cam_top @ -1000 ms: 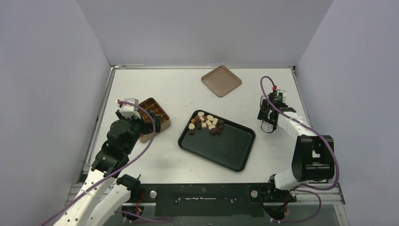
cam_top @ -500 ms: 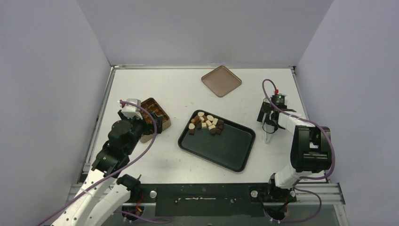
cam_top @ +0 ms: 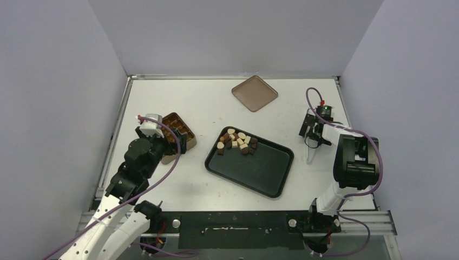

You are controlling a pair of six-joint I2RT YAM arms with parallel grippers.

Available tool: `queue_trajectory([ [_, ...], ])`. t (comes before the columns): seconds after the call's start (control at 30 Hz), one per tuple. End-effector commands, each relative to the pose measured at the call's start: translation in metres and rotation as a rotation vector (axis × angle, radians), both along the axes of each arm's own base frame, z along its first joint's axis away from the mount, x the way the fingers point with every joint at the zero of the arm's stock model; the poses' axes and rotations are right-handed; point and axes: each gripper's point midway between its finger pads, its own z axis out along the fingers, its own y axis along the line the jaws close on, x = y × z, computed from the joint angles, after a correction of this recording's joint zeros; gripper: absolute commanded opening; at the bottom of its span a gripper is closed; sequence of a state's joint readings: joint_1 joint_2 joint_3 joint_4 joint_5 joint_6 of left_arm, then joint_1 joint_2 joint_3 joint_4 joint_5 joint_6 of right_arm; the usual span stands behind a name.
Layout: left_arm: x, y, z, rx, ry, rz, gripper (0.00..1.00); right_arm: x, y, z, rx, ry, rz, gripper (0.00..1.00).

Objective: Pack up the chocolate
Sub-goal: Place the clamp at the center of the board, then pick up the clamp at the center of the board.

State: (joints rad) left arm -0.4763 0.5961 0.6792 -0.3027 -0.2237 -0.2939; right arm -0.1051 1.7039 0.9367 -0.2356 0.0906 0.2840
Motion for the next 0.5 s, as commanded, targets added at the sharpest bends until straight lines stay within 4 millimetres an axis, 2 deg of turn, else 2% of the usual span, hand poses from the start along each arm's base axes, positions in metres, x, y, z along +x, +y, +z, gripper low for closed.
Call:
queue_trajectory([
  [0.0,0.002,0.001,0.013,-0.007,-0.053,0.005,0.96,0.016,-0.001,0.006,-0.005,-0.040,0.017,0.91],
  [0.2,0.000,0.002,0.016,-0.014,-0.065,0.005,0.96,0.016,-0.003,-0.001,-0.010,-0.025,0.008,0.91],
  [0.47,-0.002,0.002,0.019,-0.020,-0.075,0.003,0.96,0.011,-0.001,-0.004,-0.003,-0.017,0.006,0.85],
])
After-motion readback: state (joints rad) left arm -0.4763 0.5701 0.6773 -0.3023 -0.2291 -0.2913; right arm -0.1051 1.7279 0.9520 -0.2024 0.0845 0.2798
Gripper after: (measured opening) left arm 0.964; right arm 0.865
